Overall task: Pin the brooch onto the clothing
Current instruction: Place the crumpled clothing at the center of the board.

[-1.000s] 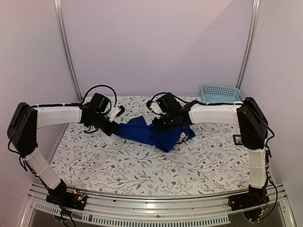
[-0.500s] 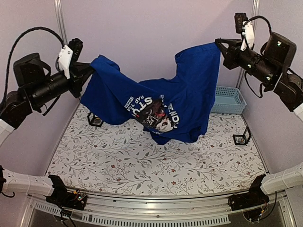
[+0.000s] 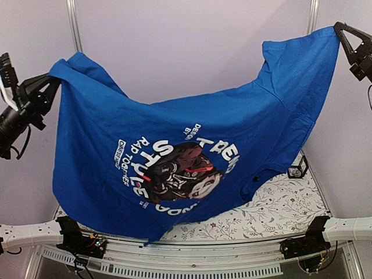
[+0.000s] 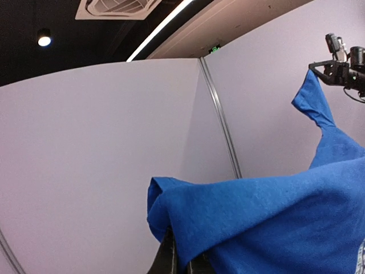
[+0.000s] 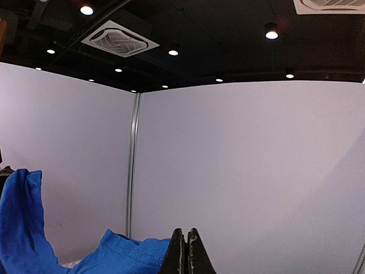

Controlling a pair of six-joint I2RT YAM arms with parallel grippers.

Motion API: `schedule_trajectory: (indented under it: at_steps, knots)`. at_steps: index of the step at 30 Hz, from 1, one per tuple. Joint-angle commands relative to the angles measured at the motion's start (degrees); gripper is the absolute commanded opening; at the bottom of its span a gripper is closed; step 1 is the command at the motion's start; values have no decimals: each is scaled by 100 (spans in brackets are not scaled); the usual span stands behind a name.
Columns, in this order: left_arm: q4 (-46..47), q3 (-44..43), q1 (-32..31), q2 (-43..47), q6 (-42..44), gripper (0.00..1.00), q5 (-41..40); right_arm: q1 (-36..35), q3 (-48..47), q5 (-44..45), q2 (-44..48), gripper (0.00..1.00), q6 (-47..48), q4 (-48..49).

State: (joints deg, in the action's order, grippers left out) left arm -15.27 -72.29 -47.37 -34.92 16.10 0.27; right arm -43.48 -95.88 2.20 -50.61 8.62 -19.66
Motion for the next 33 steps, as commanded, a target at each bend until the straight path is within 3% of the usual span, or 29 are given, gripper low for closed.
schedule_trajectory:
  at_steps: [1,3,6,9,13,14,15,17,19,21,23,26,30,33]
  knots:
    - [-421,303,-55,-901,-453,0,-1126,-5,181,1043,-683,0,279,-258]
    - [-405,501,-29,-1241,-605,0,-1677,179,269,1280,-1208,0,515,-237]
    - [-350,985,442,-1865,-1258,0,-2537,1061,464,333,-2075,0,404,-64]
    - [-617,1307,1186,-2724,-2274,0,-2056,1773,971,-68,-2799,0,149,789]
    - [-322,1772,1351,-4054,-2696,1,-1872,2072,838,-506,-4519,0,168,1677]
    - [-324,1746,1362,-4397,-2761,7,-1887,2074,565,-530,-4877,0,158,1694]
    - [-303,1698,1377,-4763,-2814,23,-1921,2087,223,-495,-5370,0,146,1656]
    - [-264,1517,1402,-5424,-2845,71,-2020,2120,-606,76,-6367,1,59,1478]
    - [-433,1142,1407,-5955,-2874,85,-2227,2206,-1797,622,-7235,26,14,1105]
    - [-665,860,1378,-6164,-2961,88,-2358,2293,-2979,602,-8203,48,-37,327]
    - [-680,891,1312,-5999,-2936,89,-2343,2313,-3791,565,-8875,61,0,-425]
    - [-751,1248,1243,-5498,-3042,88,-2268,2296,-3440,590,-8985,63,-36,-743]
    - [-1010,1909,1158,-4655,-3565,83,-2230,2097,-1663,740,-7826,61,-75,-375]
    - [-1186,2466,1052,-3990,-4338,71,-2149,1813,-367,836,-6882,53,-210,-291]
